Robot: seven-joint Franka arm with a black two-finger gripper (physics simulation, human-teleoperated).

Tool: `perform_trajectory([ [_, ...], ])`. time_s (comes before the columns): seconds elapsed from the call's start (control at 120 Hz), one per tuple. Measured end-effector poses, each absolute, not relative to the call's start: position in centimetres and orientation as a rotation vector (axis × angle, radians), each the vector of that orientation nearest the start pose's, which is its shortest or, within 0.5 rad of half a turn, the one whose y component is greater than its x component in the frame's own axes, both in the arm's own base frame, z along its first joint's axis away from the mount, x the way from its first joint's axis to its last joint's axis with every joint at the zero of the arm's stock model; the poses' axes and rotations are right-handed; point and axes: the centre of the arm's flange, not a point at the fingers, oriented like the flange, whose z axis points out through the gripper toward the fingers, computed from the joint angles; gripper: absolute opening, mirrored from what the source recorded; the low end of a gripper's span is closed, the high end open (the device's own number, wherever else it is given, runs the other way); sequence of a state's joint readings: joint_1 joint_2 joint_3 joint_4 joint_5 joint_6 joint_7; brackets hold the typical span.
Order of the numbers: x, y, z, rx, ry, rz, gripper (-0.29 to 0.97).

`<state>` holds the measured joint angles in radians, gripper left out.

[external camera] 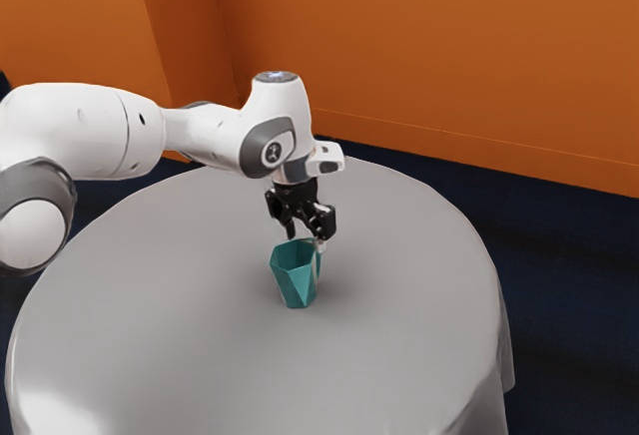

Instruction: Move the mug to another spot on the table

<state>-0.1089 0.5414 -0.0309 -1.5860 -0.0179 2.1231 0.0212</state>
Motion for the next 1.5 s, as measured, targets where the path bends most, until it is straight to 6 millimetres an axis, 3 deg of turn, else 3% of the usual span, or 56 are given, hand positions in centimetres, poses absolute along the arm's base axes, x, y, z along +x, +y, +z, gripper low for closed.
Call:
perform_trajectory([
  [0.3, 68.7, -9.6, 29.7, -3.167, 0.210, 0.040, 0.48],
  [0.417, 69.1, -9.6, 30.0, -3.168, 0.203, 0.022, 0.42],
  [0.6, 69.2, -9.5, 30.1, -3.176, 0.185, 0.015, 0.17],
  [0.875, 68.9, -8.0, 33.0, -3.198, 0.104, 0.025, 0.02],
  [1.075, 68.0, -4.4, 35.4, -3.269, -0.075, 0.129, -0.01],
  [1.267, 66.8, 0.3, 36.9, -3.366, -0.288, 0.282, -0.02],
  [1.358, 66.8, 3.8, 37.6, -3.371, -0.406, 0.352, -0.03],
  [1.425, 67.1, 5.2, 37.5, -3.367, -0.447, 0.420, -0.03],
  [1.5, 67.2, 5.5, 36.3, -3.353, -0.453, 0.519, -0.03],
])
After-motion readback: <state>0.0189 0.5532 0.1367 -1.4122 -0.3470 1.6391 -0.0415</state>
